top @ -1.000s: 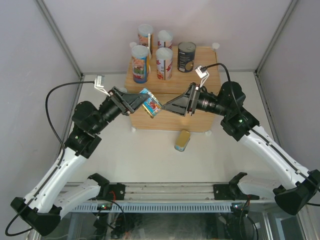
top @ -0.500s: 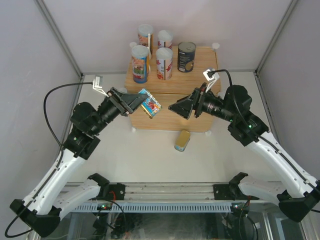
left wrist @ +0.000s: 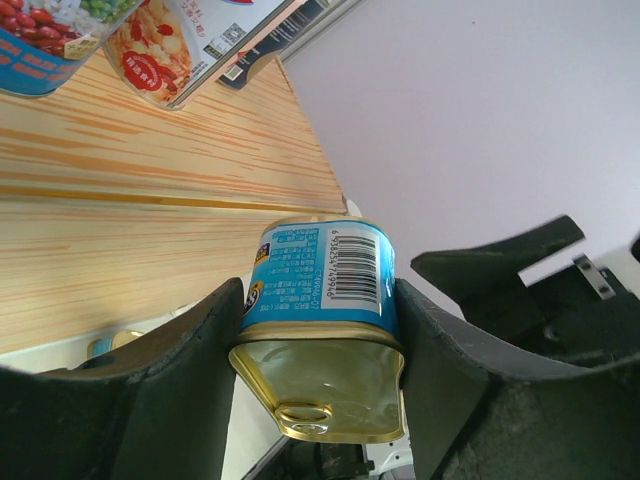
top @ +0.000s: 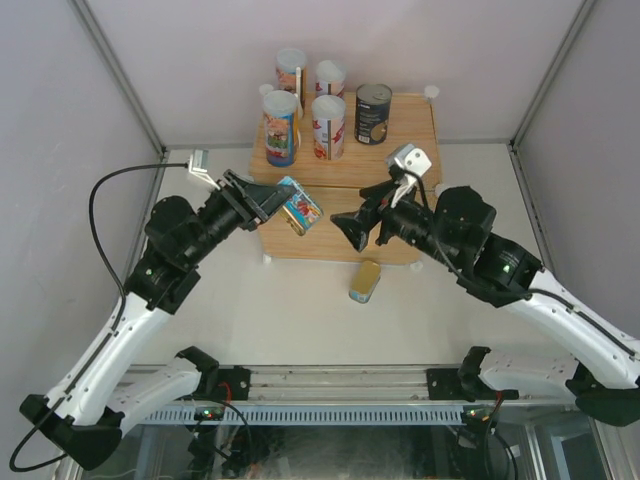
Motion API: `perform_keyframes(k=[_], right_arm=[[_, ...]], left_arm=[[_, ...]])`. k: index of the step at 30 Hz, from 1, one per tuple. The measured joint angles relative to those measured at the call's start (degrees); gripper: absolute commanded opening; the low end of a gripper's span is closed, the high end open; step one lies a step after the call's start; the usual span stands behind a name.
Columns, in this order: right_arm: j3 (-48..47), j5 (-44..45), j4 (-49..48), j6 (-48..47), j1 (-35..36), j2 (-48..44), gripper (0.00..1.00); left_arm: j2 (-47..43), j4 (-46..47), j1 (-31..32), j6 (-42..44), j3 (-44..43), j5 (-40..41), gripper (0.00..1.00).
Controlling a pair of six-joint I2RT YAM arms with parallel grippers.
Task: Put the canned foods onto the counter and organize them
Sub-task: Place the canned food on the counter.
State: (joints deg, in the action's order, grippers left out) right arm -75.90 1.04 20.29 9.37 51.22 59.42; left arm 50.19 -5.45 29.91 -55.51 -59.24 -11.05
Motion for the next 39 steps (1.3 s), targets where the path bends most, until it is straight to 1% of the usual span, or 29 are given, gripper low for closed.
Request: perform_keyframes(k=[2, 11, 17, 20, 25, 33, 39], right_arm=[[-0.61, 5.75, 0.61, -4.42, 4.5, 0.46, 0.77], [-0.92, 27.06, -0.11, -21.94, 20.83, 3.48, 0.86], [-0.57, 37.27, -3.23, -32.39, 27.82, 5.88, 0.9], [0.37, 40.7, -5.42, -36.72, 29.79, 6.91, 0.91], [1.03, 43.69, -7.78, -41.81, 30.6, 9.2, 0.91], [1.95, 46.86, -13.25, -50.07, 32.52, 12.96, 0.92], [2.12, 48.28, -16.61, -54.14, 32.94, 14.8, 0.92]], left_arm=[[0.17, -0.72, 0.0, -0.48, -0.35, 0.39, 0.0], [0.94, -4.46, 0.0, -2.21, -1.14, 1.99, 0.0], [1.62, -6.36, 0.0, -2.58, -2.84, 2.43, 0.0], [2.29, -7.32, 0.0, -2.82, -4.13, 2.54, 0.0], [3.48, -8.94, -0.04, -3.48, -5.77, 2.54, 0.0], [4.72, -9.16, -0.2, -5.6, -6.99, 2.23, 0.0], [4.98, -9.11, -0.33, -7.43, -6.99, 1.62, 0.0]])
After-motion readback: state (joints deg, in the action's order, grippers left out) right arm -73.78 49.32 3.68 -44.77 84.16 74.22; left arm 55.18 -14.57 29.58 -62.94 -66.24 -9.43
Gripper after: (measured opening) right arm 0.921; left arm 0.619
